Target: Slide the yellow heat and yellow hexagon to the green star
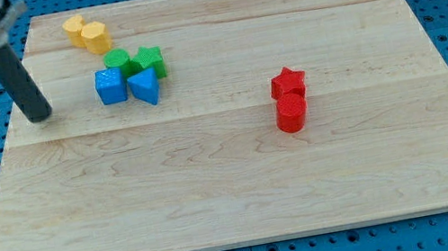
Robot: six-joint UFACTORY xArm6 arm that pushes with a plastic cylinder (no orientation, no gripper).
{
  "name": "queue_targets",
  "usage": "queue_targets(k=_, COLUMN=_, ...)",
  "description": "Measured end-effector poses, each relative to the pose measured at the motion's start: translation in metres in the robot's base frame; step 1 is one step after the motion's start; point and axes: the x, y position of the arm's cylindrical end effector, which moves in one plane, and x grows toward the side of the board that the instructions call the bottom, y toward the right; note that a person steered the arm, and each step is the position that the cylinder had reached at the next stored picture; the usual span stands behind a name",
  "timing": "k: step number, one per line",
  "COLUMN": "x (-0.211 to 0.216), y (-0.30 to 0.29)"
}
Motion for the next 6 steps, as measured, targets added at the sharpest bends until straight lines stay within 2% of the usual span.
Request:
queue_targets(k=1, x=-0.062, y=-0.026)
queue_targets(k=2, x=-0.130, y=0.019)
queue_targets(k=3, x=-0.157, y=0.033)
queue_targets(k=4, x=-0.140, y=0.060)
queue_targets(k=5, x=-0.104, y=0.092)
queue_targets(k=6, x=-0.091, y=0.152)
